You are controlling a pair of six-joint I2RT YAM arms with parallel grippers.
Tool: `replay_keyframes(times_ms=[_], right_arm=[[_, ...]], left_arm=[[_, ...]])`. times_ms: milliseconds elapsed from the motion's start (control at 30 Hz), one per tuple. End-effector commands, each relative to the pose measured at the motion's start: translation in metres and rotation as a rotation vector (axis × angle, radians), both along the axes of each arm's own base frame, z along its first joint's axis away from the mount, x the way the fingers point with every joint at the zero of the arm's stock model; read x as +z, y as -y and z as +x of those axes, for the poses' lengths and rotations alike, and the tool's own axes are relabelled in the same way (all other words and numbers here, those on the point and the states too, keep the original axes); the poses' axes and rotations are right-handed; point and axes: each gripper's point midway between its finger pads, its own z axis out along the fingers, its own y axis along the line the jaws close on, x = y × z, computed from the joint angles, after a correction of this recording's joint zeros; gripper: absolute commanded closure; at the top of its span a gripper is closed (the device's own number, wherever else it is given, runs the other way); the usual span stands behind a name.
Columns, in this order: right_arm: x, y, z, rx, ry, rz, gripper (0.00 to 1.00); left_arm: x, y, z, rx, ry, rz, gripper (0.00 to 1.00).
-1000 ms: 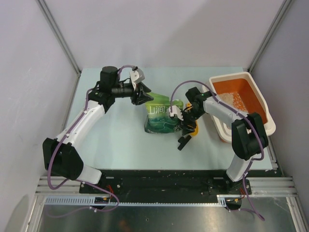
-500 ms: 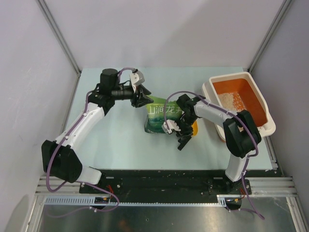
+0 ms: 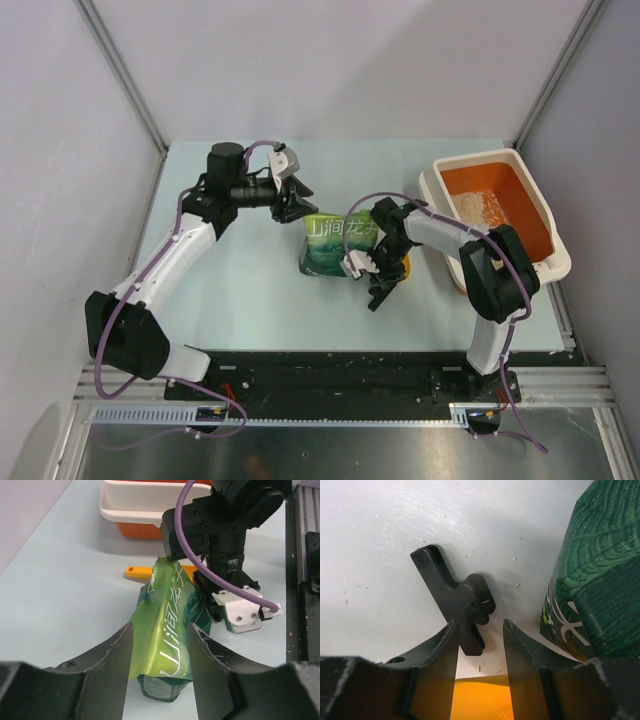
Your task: Fill the litter box with clean litter
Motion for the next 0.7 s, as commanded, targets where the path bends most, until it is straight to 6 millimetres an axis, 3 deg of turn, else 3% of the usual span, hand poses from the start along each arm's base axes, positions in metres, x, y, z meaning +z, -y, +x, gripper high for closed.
replay_keyframes(times_ms=[0,433,533,667], right_arm=[[-0.009,0.003,-0.018,-0.003,-0.078,-0.021,0.56],[-0.011,0.002,-0.035,-0.009,-0.121,-0.028,0.61],[-0.011,0.001,-0.035,-0.019,-0.118,-0.03,0.7],[0.004,-0.001,-0.037,-0.068,-0.112,-0.002,1.0]], left_arm=[[0.012,0.003,-0.006,-0.008,0.011,-0.024,0.48],[0.006,0.004,-0.006,-0.011,0.002,-0.017,0.48],[0.008,0.004,-0.006,-0.012,0.009,-0.019,0.48],[0.012,0.008,-0.004,-0.022,0.016,-0.022,0.47]])
